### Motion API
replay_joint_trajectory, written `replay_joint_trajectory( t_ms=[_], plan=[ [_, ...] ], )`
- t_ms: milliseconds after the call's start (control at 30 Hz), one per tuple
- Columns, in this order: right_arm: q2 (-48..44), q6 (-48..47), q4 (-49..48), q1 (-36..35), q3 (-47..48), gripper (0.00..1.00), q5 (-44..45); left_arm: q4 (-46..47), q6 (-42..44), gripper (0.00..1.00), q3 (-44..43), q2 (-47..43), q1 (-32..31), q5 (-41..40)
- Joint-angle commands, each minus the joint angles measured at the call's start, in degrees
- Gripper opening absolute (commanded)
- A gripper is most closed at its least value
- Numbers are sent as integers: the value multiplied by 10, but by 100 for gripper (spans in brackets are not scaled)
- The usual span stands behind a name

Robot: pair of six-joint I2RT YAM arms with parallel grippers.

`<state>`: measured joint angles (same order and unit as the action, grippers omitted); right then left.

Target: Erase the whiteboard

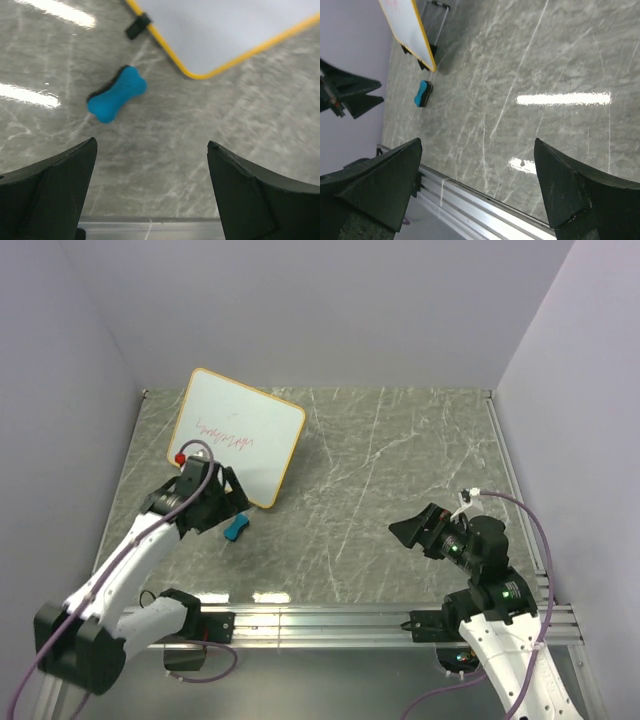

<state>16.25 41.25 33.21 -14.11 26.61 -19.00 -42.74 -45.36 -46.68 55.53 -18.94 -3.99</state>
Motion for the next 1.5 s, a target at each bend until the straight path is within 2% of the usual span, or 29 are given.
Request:
replay_joint_trajectory(
  t_ms=[0, 100, 233, 367, 567, 733, 900, 1033, 1167, 1300, 1433, 1467],
  plan=[
    [10, -12, -14, -4, -7, 100, -32, -38, -33, 97, -18, 83, -17, -75],
    [23, -27, -13, -3, 2, 100, -38, 14, -35, 99, 2, 94, -29, -88],
    [51, -50, -8, -4, 17, 100, -43, 98, 5, 99, 47, 96, -29, -65],
    [53, -47, -6, -4, 20, 100, -43, 149, 41, 99, 69, 115, -29, -70],
    [53, -54, 10, -4, 29, 100, -52, 251, 106, 100, 103, 95, -22, -74],
    [47, -52, 19, -3, 33, 100, -49, 263, 120, 99, 89, 153, 5, -59],
    [46, -52, 21, -3, 34, 100, -48, 293, 97, 99, 101, 185, 15, -3],
    [40, -50, 19, -3, 30, 100, -46, 290, 74, 98, 125, 160, 15, 21],
    [34, -46, 15, -4, 20, 100, -48, 286, 49, 91, 153, 122, 14, 50],
    [33, -45, 6, -3, 12, 100, -49, 261, 18, 89, 169, 77, -11, 41],
    [42, -47, -4, -3, 12, 100, -53, 260, -5, 86, 176, 70, -22, 42],
    [45, -49, -7, -4, 13, 100, -54, 260, -7, 86, 176, 77, -22, 21]
  ],
)
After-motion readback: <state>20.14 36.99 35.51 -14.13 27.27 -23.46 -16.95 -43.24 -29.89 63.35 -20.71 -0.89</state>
